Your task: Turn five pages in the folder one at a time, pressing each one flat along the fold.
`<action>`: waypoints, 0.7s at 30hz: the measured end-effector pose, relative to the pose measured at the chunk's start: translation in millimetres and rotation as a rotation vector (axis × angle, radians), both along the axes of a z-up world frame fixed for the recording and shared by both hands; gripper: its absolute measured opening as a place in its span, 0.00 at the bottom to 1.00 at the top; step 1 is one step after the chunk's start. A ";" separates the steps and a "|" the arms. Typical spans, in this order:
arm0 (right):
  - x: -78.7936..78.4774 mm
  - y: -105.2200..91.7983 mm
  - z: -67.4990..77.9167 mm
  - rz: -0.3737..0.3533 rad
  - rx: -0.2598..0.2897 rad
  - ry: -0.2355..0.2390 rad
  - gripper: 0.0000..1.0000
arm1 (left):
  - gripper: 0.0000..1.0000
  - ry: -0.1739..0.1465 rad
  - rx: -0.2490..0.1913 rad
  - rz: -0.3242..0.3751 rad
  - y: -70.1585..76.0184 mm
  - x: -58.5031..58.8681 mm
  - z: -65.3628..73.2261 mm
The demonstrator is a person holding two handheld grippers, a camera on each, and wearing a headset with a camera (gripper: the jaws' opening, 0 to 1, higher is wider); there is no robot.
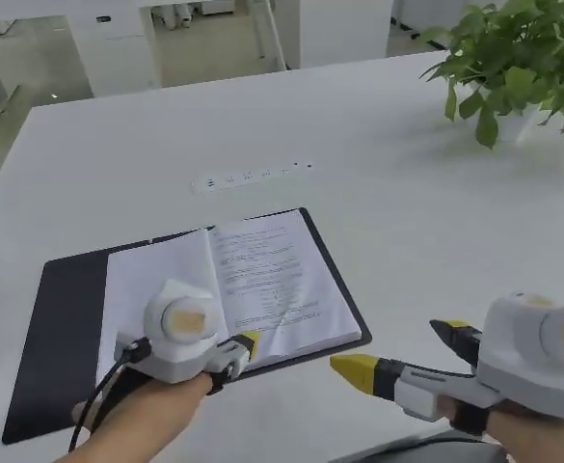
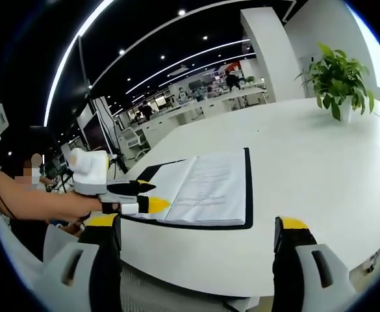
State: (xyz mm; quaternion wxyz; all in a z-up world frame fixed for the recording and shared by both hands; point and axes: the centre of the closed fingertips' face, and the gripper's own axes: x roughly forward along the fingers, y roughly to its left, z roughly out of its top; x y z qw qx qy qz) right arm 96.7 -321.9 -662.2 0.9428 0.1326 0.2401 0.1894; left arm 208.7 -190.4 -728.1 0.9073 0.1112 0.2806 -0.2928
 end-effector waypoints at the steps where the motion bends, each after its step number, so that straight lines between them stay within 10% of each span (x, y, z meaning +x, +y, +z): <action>1: -0.1 -0.1 0.0 -0.003 0.001 -0.002 0.98 | 0.51 -0.003 0.002 -0.002 -3.5 1.2 -1.7; 21: 1.3 2.8 -8.1 0.007 0.021 0.015 0.96 | 0.38 -0.019 0.024 0.047 -44.1 11.5 -52.5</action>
